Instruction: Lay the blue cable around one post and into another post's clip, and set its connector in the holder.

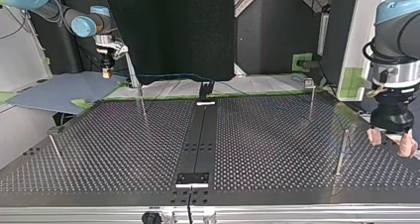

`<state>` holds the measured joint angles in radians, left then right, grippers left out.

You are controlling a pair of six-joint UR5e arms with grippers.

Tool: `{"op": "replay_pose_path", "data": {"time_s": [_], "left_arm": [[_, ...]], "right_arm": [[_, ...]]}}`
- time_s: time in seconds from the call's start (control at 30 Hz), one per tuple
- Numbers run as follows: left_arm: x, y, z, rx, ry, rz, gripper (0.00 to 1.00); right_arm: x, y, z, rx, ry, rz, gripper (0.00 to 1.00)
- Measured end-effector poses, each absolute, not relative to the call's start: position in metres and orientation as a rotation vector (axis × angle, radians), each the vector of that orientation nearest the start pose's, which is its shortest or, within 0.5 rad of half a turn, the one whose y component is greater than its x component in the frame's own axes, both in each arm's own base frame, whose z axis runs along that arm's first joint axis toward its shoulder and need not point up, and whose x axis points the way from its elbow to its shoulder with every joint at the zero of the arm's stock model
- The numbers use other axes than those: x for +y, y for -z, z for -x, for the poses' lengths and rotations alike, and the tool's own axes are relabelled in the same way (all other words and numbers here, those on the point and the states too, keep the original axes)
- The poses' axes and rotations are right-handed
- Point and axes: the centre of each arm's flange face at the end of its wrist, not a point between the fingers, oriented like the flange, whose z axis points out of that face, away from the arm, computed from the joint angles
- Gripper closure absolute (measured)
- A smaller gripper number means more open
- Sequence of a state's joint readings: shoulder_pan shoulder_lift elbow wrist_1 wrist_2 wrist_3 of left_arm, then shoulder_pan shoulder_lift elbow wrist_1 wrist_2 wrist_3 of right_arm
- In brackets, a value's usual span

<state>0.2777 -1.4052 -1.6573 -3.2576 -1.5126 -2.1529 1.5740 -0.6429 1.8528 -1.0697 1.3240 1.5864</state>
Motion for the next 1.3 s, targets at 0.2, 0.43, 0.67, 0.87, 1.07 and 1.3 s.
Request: {"op": "replay_pose_path", "data": {"time_s": [0.2, 0.43, 0.67, 0.87, 1.07, 1.3], "left_arm": [[-0.028, -0.523, -0.44, 1.498, 0.268, 0.547, 0.0], [-0.036, -0.525, -0.439, 1.522, 0.235, 0.474, 0.0], [-0.039, -0.525, -0.439, 1.539, 0.189, 0.417, 0.0], [-0.04, -0.525, -0.439, 1.551, 0.141, 0.365, 0.0], [-0.041, -0.525, -0.438, 1.561, 0.093, 0.314, 0.0], [-0.042, -0.525, -0.438, 1.575, 0.033, 0.252, 0.0]], "right_arm": [[-0.56, 0.062, -0.16, -1.208, -1.348, -1.484, 1.0], [-0.56, 0.062, -0.162, -1.207, -1.35, -1.486, 1.0], [-0.56, 0.061, -0.164, -1.205, -1.352, -1.489, 1.0], [-0.56, 0.061, -0.165, -1.204, -1.353, -1.49, 1.0], [-0.56, 0.061, -0.165, -1.203, -1.354, -1.49, 1.0], [-0.56, 0.061, -0.166, -1.202, -1.355, -1.491, 1.0]]}}
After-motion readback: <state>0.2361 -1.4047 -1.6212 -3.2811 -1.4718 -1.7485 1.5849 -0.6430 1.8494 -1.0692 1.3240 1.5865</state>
